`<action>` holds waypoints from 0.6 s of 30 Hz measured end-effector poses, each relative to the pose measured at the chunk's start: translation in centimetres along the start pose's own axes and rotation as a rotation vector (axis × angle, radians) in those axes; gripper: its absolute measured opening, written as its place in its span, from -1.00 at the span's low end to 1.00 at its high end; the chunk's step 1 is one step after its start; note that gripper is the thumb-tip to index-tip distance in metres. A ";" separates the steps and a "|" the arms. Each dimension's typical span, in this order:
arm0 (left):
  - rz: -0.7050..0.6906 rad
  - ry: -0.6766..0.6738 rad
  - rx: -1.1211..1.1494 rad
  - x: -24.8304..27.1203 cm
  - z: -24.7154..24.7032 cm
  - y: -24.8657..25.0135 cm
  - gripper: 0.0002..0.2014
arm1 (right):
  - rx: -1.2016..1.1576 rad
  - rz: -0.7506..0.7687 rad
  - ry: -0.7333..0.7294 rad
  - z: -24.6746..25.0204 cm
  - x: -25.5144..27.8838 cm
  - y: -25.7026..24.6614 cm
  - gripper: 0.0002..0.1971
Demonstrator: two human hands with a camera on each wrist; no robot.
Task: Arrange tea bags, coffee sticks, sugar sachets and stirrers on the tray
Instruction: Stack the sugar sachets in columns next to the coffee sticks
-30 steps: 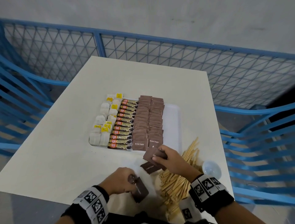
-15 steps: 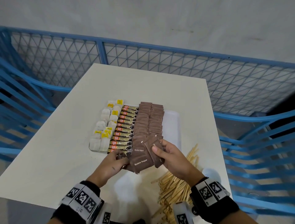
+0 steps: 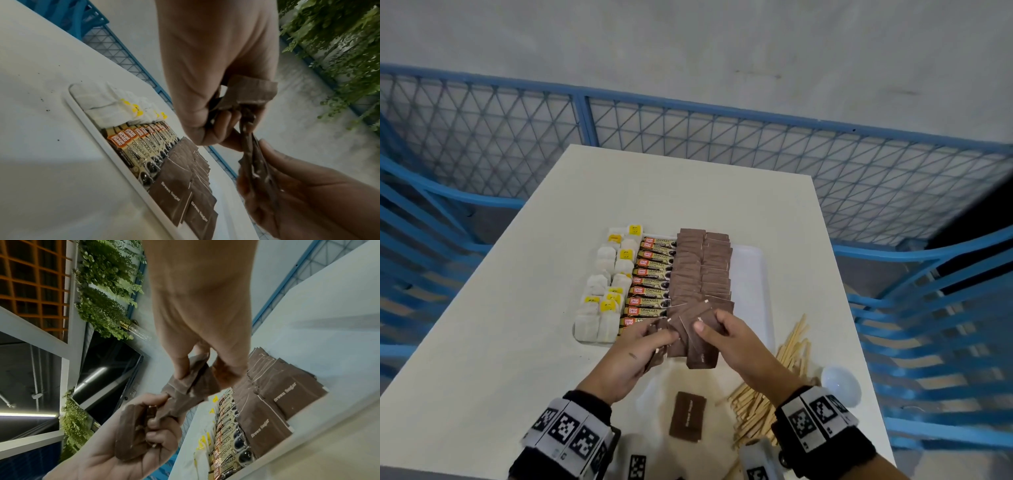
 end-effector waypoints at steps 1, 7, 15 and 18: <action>-0.010 -0.010 0.021 -0.1 0.2 0.2 -0.73 | -0.004 -0.001 -0.029 -0.5 -0.2 -0.1 -0.77; -0.048 -0.135 0.197 0.2 -0.2 2.0 -0.73 | 0.050 0.134 0.018 -2.3 -1.2 -2.5 -0.79; -0.048 -0.128 0.157 0.7 0.7 3.0 -0.77 | 0.559 0.377 0.094 -5.4 -0.9 -6.2 -0.83; -0.001 -0.139 0.179 0.9 1.2 2.2 -0.83 | 0.654 0.350 -0.064 -6.5 -1.1 -5.3 -0.73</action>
Point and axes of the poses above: each hand's wrist, its own x-axis away from the middle knuckle, its own z-axis out of the back of the hand, y = z × x, the point moved 10 cm from there along -x, towards the middle knuckle, and after that the axes turned 12 degrees about -y, right-handed, at the moved point
